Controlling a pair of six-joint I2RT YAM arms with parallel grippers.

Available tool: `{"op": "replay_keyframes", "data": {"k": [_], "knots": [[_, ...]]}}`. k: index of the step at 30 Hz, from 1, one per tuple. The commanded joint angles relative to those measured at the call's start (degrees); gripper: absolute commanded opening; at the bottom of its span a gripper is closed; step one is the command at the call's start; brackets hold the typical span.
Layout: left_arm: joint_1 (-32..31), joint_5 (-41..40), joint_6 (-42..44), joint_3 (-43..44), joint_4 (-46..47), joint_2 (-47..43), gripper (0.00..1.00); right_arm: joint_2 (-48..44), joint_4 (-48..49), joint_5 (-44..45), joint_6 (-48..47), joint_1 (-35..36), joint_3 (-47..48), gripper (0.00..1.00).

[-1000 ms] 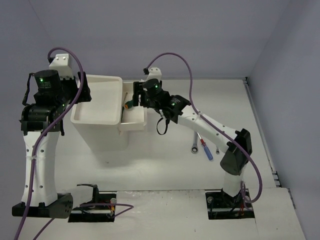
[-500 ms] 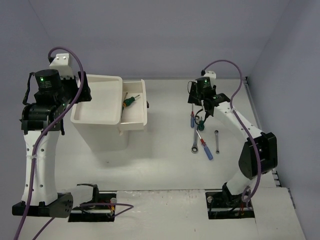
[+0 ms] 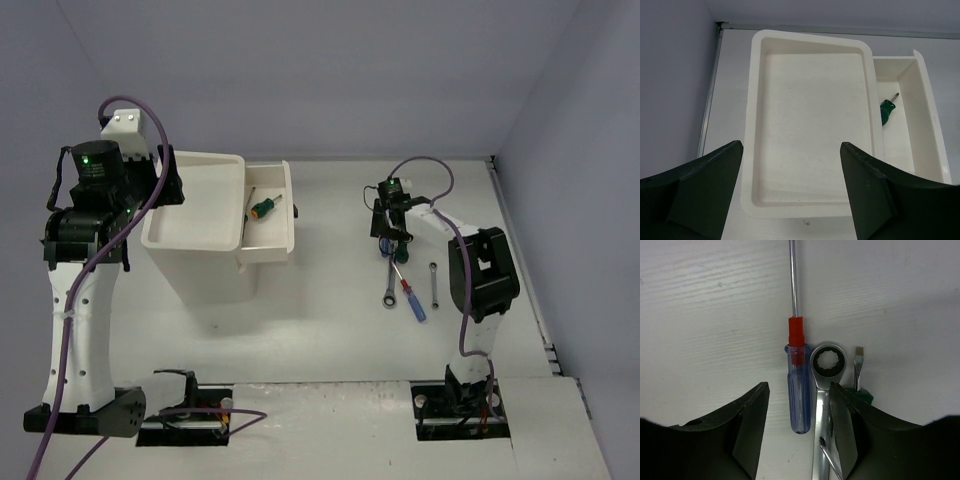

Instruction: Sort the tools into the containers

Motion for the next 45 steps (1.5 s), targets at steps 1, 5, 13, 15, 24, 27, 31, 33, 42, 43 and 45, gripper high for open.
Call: {"op": "replay_keyframes", "data": {"k": [1,5,13,15,24,27,31,33,42,43,45], "knots": [[-0.2,-0.1,0.0,1.0,2.5,-0.4,0.75,1.4,1.6,-0.8,0.8,-0.5,2.2,0.45],[-0.2,-0.3,0.1,0.9,2.5,-0.3,0.75,2.7,1.6,-1.3,0.5,-0.2,2.4,0.35],[-0.2,-0.2,-0.2,1.1,2.5,0.0,0.75,3.8,1.6,-1.7,0.3,0.5,2.1,0.22],[-0.2,-0.1,-0.2,1.1,2.5,0.0,0.75,4.2,1.7,-1.8,0.4,0.6,2.1,0.19],[-0.3,-0.4,-0.1,1.6,2.5,-0.4,0.75,-0.8,1.5,-0.8,0.4,2.6,3.4,0.00],[-0.2,-0.5,0.0,2.1,2.5,-0.4,0.75,-7.4,1.5,-1.3,1.9,4.5,4.8,0.00],[-0.2,-0.5,-0.1,2.4,2.5,-0.2,0.75,-14.8,1.6,0.7,4.1,9.1,7.9,0.00],[-0.2,-0.5,-0.3,2.5,2.5,-0.1,0.75,-17.2,1.7,1.2,6.1,12.8,10.3,0.00],[-0.2,0.3,-0.8,2.4,2.6,-0.5,0.75,-13.5,5.1,-1.2,14.5,24.2,20.9,0.01],[-0.3,0.3,-0.8,2.2,2.6,-0.6,0.75,-12.0,5.4,-1.2,15.0,25.0,21.8,0.03],[-0.3,0.3,-0.8,1.7,2.5,-0.8,0.75,-9.8,5.6,-0.9,16.0,27.1,23.7,0.09]]}}
